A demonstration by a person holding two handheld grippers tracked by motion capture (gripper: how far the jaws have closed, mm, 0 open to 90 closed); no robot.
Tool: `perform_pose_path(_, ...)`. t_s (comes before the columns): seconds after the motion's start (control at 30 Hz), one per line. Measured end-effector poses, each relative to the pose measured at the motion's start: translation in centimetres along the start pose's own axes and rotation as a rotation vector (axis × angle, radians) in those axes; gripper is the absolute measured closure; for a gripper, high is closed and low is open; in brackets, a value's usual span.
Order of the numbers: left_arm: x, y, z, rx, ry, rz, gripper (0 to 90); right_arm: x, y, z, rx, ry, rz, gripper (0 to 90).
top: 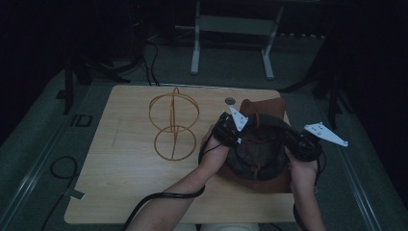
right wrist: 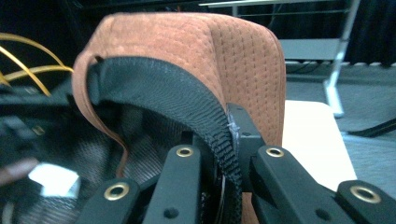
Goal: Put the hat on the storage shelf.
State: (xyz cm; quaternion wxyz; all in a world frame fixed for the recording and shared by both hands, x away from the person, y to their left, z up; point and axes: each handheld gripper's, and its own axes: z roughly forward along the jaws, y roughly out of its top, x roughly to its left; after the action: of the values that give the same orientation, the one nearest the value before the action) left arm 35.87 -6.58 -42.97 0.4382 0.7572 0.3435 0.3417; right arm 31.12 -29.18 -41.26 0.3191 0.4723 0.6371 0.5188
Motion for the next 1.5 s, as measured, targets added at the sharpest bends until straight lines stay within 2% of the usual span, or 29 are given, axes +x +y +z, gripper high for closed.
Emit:
perform_pose_path(0.13,0.3,0.4,-0.4,-0.001,0.000,0.009,87.1,0.6,-0.2,-0.2,0.005,-0.022,-0.053,82.8)
perform_pose_path(0.3,0.4,1.3,-0.9,-0.019,0.009,0.024,87.3,0.6,-0.1,-0.8,-0.007,-0.009,-0.059,77.9)
perform_pose_path(0.47,0.9,2.1,-1.5,-0.044,0.021,0.032,87.4,0.4,0.1,-2.0,-0.003,0.068,-0.086,59.1)
perform_pose_path(0.5,0.9,2.2,-1.5,-0.043,0.024,0.041,87.4,0.2,0.1,-2.5,-0.001,0.107,-0.077,56.7)
perform_pose_path(0.57,1.1,2.2,-1.6,-0.048,0.027,0.041,87.4,-0.1,0.1,-3.3,-0.005,0.136,-0.084,52.6)
perform_pose_path(0.63,1.2,2.0,-1.7,-0.057,0.029,0.057,87.4,-0.4,0.3,-4.4,-0.007,0.172,-0.122,50.9)
perform_pose_path(0.77,1.7,1.1,-2.4,-0.102,0.017,0.079,87.3,-1.5,0.4,-6.4,-0.039,0.155,-0.169,49.9)
perform_pose_path(0.8,1.8,0.9,-2.5,-0.123,-0.009,0.068,87.3,-2.0,0.4,-6.7,-0.048,0.140,-0.185,49.9)
perform_pose_path(0.87,2.1,0.4,-2.9,-0.161,-0.029,0.080,87.3,-3.1,0.3,-7.0,-0.044,0.114,-0.187,50.7)
perform_pose_path(0.9,2.4,0.2,-3.2,-0.190,-0.065,0.081,87.3,-3.7,0.2,-7.0,-0.035,0.108,-0.178,50.4)
perform_pose_path(0.97,2.6,-0.1,-3.6,-0.216,-0.071,0.092,87.3,-4.7,-0.1,-6.8,-0.019,0.099,-0.170,50.3)
perform_pose_path(1.0,2.9,-0.2,-3.8,-0.242,-0.112,0.080,87.3,-5.2,-0.2,-6.6,-0.008,0.098,-0.167,50.3)
perform_pose_path(1.03,3.0,-0.4,-4.0,-0.254,-0.110,0.093,87.3,-5.6,-0.4,-6.5,-0.002,0.088,-0.165,50.4)
perform_pose_path(1.07,3.2,-0.5,-4.2,-0.265,-0.120,0.105,87.3,-6.0,-0.6,-6.3,0.004,0.083,-0.163,50.4)
perform_pose_path(1.1,3.4,-0.7,-4.3,-0.284,-0.154,0.100,87.3,-6.3,-0.7,-6.1,0.013,0.080,-0.160,50.4)
perform_pose_path(1.17,3.8,-1.0,-4.6,-0.304,-0.162,0.117,87.3,-6.7,-0.8,-5.8,0.017,0.070,-0.156,50.3)
perform_pose_path(1.2,4.2,-1.2,-4.7,-0.328,-0.205,0.113,87.2,-6.8,-0.9,-5.6,0.015,0.067,-0.158,49.9)
perform_pose_path(1.27,4.6,-1.3,-5.0,-0.349,-0.224,0.142,87.2,-7.0,-1.0,-5.1,0.018,0.072,-0.174,50.0)
perform_pose_path(1.3,4.8,-1.5,-5.2,-0.380,-0.270,0.145,87.2,-7.0,-1.0,-4.8,0.021,0.073,-0.176,50.0)
perform_pose_path(1.33,4.9,-1.5,-5.3,-0.386,-0.267,0.161,87.2,-7.0,-1.0,-4.5,0.019,0.087,-0.177,50.3)
perform_pose_path(1.4,5.1,-1.5,-5.6,-0.415,-0.319,0.172,87.2,-6.8,-0.9,-4.0,0.021,0.111,-0.179,50.3)
perform_pose_path(1.43,5.1,-1.5,-5.7,-0.428,-0.331,0.186,87.2,-6.7,-0.9,-3.9,0.017,0.121,-0.181,50.7)
perform_pose_path(1.5,5.1,-1.4,-6.0,-0.464,-0.377,0.191,87.1,-6.3,-0.9,-3.5,0.011,0.166,-0.180,51.6)
